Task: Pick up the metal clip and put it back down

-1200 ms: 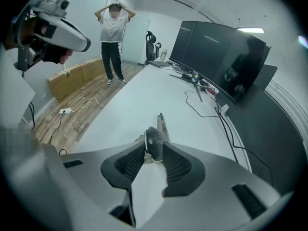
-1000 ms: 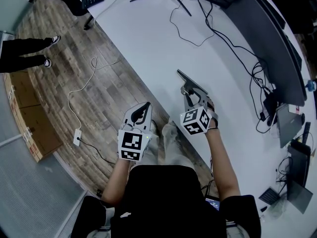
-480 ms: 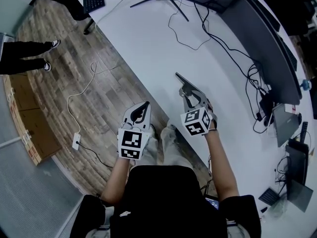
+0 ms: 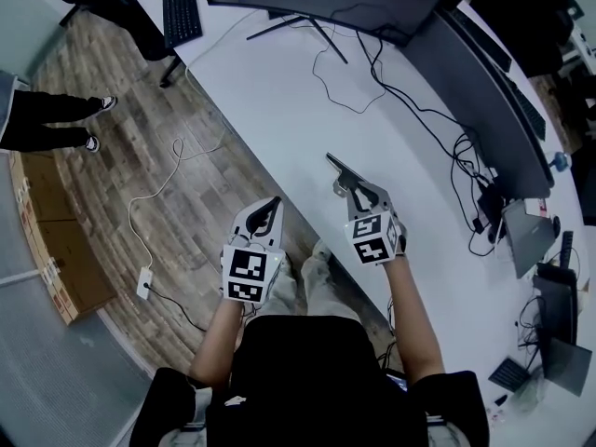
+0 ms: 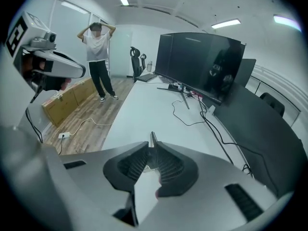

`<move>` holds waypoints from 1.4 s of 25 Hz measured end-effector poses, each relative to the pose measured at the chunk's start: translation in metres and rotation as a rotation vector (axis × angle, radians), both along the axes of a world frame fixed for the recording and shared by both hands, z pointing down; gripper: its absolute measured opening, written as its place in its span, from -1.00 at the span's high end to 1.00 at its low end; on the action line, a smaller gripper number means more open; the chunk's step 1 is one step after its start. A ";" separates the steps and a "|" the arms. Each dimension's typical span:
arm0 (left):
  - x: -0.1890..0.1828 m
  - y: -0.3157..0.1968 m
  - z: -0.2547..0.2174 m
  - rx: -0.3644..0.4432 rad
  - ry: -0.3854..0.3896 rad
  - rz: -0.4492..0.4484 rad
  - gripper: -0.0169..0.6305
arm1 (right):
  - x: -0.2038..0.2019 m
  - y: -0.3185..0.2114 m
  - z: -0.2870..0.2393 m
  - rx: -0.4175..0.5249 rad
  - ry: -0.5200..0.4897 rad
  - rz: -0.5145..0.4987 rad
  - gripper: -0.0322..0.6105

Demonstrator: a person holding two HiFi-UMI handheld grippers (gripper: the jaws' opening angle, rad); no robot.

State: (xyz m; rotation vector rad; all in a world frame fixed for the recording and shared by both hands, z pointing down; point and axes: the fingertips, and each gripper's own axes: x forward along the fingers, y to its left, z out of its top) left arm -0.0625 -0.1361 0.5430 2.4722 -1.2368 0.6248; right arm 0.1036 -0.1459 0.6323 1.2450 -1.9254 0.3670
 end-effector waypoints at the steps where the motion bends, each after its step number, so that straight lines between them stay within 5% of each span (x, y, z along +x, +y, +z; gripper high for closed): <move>1: -0.001 -0.001 -0.004 0.007 0.000 -0.001 0.92 | 0.000 0.000 -0.004 0.005 -0.003 0.005 0.71; 10: 0.001 -0.007 -0.039 0.074 0.014 0.007 0.92 | -0.003 -0.003 -0.050 0.074 -0.118 0.097 0.80; 21: -0.009 -0.023 -0.094 0.191 0.025 0.001 0.92 | 0.010 -0.010 -0.132 0.276 -0.170 0.194 0.82; 35: 0.001 -0.012 -0.161 0.287 0.109 0.030 0.92 | 0.010 0.002 -0.210 0.429 -0.187 0.199 0.82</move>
